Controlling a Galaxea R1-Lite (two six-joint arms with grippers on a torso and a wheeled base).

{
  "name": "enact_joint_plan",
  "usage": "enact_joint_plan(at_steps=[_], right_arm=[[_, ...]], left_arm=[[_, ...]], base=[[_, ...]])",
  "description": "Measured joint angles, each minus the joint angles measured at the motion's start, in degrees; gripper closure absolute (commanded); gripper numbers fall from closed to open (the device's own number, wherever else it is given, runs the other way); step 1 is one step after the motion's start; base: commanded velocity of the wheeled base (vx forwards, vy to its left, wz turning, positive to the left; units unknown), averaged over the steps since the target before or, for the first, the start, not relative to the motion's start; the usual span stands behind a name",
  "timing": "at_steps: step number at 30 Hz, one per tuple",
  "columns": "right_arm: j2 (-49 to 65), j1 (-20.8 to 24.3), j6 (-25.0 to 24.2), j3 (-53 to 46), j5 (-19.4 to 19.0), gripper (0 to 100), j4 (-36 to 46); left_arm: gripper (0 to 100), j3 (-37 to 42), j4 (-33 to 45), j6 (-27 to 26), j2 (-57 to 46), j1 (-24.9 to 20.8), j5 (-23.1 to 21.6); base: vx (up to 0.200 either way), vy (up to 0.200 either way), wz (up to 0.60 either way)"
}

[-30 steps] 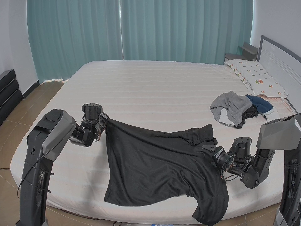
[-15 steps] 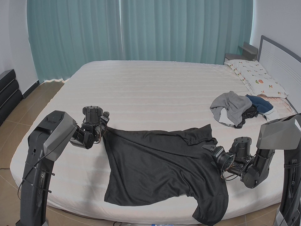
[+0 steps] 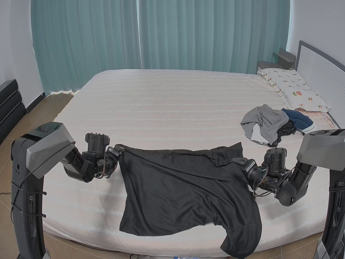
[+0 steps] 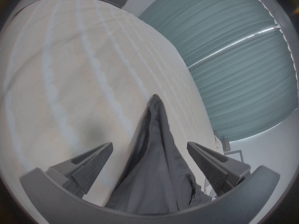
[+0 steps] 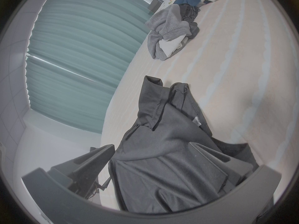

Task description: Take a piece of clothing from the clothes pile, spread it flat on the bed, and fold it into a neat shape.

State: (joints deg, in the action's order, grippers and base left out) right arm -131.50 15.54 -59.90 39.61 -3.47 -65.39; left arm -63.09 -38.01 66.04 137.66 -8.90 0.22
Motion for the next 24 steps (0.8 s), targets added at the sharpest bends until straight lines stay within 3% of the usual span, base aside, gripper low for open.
enact_joint_plan(at_steps=[9,19,24], right_arm=[[-1.72,1.38,6.51,16.34,1.91,0,16.46],[-8.36,1.55,10.58,31.67,3.38,0,30.61],[-10.92,1.68,14.86,35.55,5.61,0,32.04]], left_arm=[[0,10.34,-10.00,-0.02,-4.74,-0.79,-0.84],[0,14.03,-12.40,-0.29,-5.74,-1.38,-0.87],[0,14.63,-12.59,-0.32,-5.90,-1.54,-0.79]], base=[[0.000,0.000,0.00],[0.000,0.000,0.00],[0.000,0.000,0.00]])
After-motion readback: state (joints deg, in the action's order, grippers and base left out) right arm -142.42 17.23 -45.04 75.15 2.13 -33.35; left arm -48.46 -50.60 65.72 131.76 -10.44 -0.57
